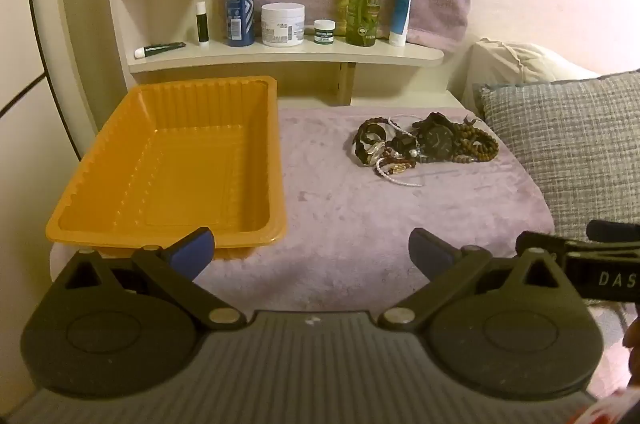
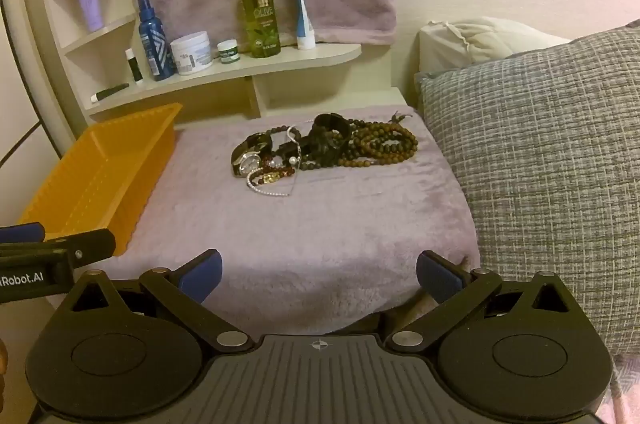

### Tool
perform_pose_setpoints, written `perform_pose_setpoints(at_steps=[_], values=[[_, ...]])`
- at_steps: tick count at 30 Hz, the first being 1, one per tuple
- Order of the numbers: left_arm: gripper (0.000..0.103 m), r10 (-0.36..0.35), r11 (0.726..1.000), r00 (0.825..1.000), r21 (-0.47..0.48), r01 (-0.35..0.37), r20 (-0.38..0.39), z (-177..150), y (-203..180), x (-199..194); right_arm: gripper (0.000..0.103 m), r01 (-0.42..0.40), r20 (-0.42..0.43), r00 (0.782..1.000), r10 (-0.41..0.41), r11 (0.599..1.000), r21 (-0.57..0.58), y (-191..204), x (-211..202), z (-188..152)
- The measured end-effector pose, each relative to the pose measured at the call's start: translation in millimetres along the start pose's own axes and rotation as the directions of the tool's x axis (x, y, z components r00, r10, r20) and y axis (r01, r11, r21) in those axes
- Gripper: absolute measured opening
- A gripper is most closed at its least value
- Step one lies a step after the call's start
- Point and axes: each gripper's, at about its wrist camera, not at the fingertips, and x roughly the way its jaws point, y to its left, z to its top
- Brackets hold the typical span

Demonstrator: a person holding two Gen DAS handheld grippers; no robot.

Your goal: Organize jewelry

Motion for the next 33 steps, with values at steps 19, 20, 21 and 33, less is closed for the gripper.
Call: perform_pose_setpoints(at_steps=[19, 20, 21, 33], values=[[0.102, -0.033, 0.999, 0.999, -0.024, 0.033, -0.008, -2.1, 0.6, -0.8, 0.103, -0.006, 0.013, 1.000, 0.006, 1.000, 0.017, 1.2, -1.2, -1.2], [0.102, -0.033, 0.999, 0.999, -0.024, 0.033, -0.009, -1.7, 0.5, -0.5, 0.103, -0.006, 0.013, 1.000, 0.006, 1.000, 0.017, 1.6, -1.4, -1.3], [0.102, -0.033, 0.999, 0.999, -0.023, 0.033, -0.009, -1.7, 0.2, -0.5, 0.103, -0.007, 0.012, 1.000, 0.007, 1.000, 0.017, 1.2, -1.4, -1.2], [0.102, -0.034, 0.999, 0.999, -0.023, 0.034, -0.007, -2.7, -0.3, -0.5, 0.103, -0.007, 0.017, 1.000, 0.007, 1.000, 0.021, 1.3, -1.7, -1.5]])
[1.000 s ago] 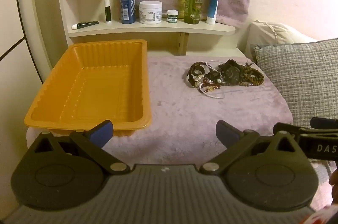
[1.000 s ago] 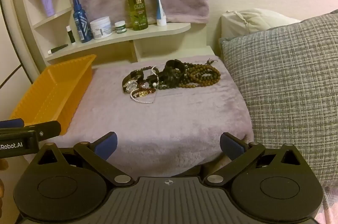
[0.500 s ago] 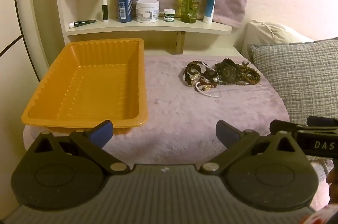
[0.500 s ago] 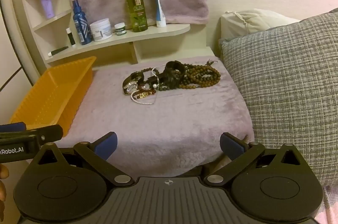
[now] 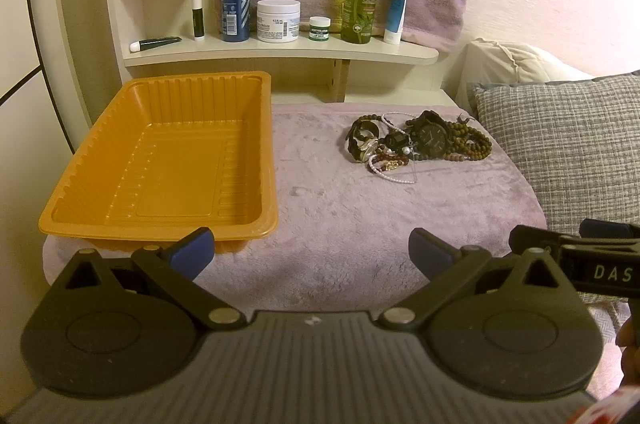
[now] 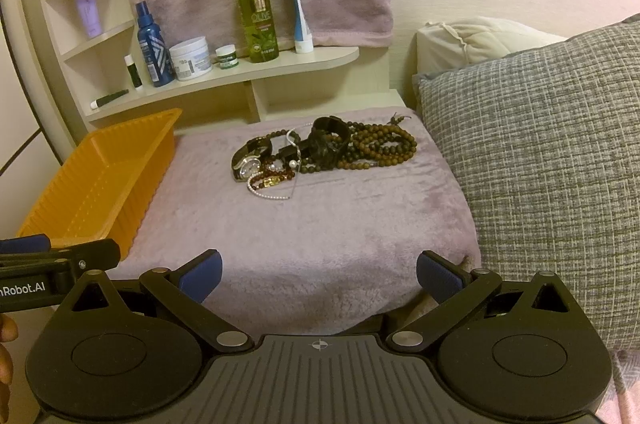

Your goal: Organize jewelry

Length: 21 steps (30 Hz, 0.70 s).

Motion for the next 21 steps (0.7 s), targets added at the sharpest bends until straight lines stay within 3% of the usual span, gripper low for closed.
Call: perform_pose_setpoints(at_steps=[21], values=[[0.102, -0.004, 1.000, 1.000, -0.005, 0.004, 0.002, -0.7, -0.2, -1.5, 0.103, 0.001, 0.004, 1.000, -0.001, 1.000, 0.002, 0.1, -0.3, -0.2]])
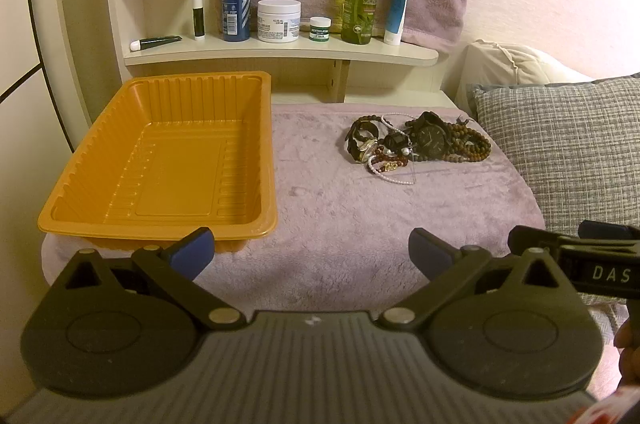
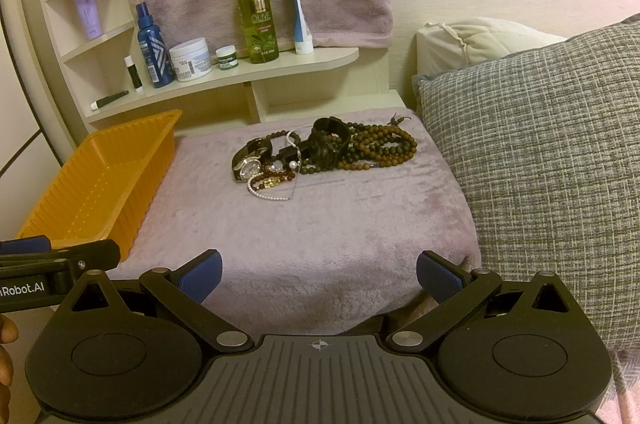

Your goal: Organize jewelry

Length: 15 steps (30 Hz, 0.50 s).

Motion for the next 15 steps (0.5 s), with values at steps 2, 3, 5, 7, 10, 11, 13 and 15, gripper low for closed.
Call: perform_pose_setpoints(at_steps=[2, 3, 5, 7, 10, 11, 13, 15], values=[[0.102, 0.001, 1.000, 1.000, 0.001, -0.001, 0.001, 0.0, 0.1, 0.0, 0.103, 0.001, 0.000, 1.000, -0.001, 1.000, 0.000, 0.0, 0.5, -0.1], [0.102, 0.000, 1.000, 1.000, -0.001, 0.000, 0.001, 0.1, 0.1, -0.2, 0.103, 0.001, -0.001, 1.000, -0.001, 1.000, 0.000, 0.0, 0.5, -0.2], [0.102, -0.001, 1.000, 1.000, -0.004, 0.001, 0.001, 0.2, 0.4, -0.3, 0.103, 0.001, 0.000, 1.000, -0.001, 1.000, -0.001, 0.4, 0.4, -0.2], [0.102, -0.003, 1.000, 1.000, -0.006, 0.003, 0.001, 0.6, 0.9, -0.3, 0.103, 0.000, 0.000, 1.000, 0.000, 1.000, 0.000, 0.0, 0.4, -0.3], [0.102, -0.004, 1.000, 1.000, -0.012, 0.004, 0.002, 1.2, 2.6, -1.1, 0.103, 0.000, 0.001, 1.000, 0.000, 1.000, 0.000, -0.4, 0.6, -0.4], [0.102, -0.004, 1.000, 1.000, -0.013, 0.005, 0.003, 1.4, 2.9, -1.2, 0.103, 0.000, 0.000, 1.000, 0.000, 1.000, 0.000, -0.4, 0.6, -0.4], [0.102, -0.006, 1.000, 1.000, -0.018, 0.006, 0.003, 1.7, 4.3, -1.4, 0.103, 0.000, 0.001, 1.000, 0.000, 1.000, -0.001, -0.5, 0.6, -0.4], [0.102, -0.007, 1.000, 1.000, -0.021, 0.007, 0.005, 1.7, 5.1, -1.8, 0.103, -0.001, 0.002, 1.000, 0.001, 1.000, 0.000, 0.0, 0.9, -0.3]])
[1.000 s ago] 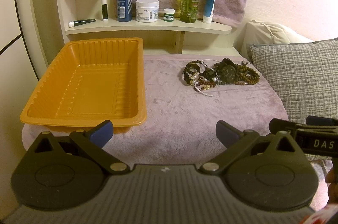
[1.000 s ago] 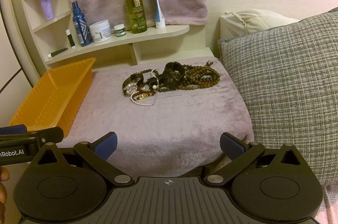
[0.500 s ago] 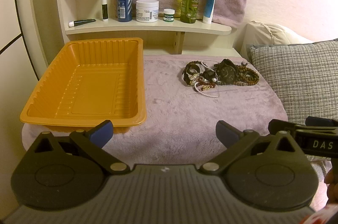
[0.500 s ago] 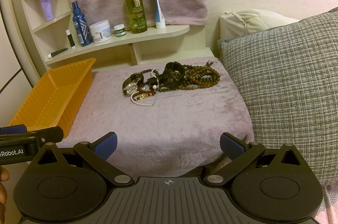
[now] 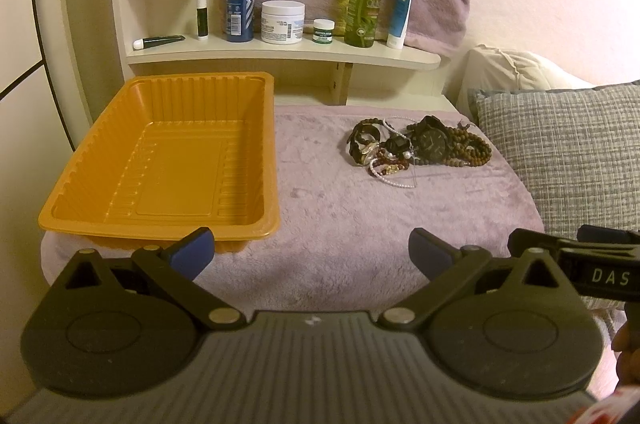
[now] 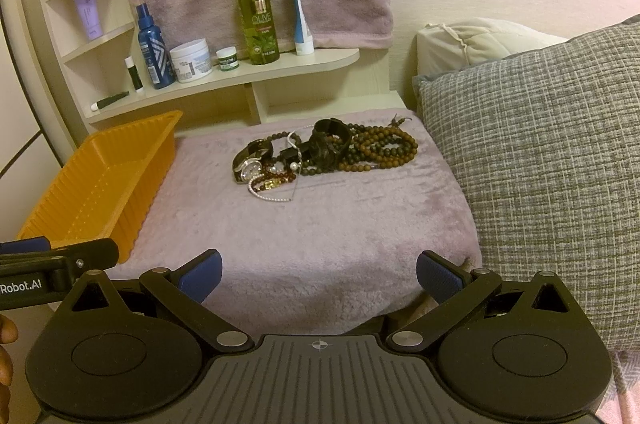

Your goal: Organize jewelry

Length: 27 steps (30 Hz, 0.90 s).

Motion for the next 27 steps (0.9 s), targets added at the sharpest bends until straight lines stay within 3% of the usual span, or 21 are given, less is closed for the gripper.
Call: perform_pose_setpoints(at_steps=[27], values=[[0.102, 0.006, 0.997, 0.999, -0.075, -0.002, 0.043, 4, 21, -7, 0.103, -0.039, 0.022, 0.999, 0.039, 0.999, -0.026, 7, 6, 4]])
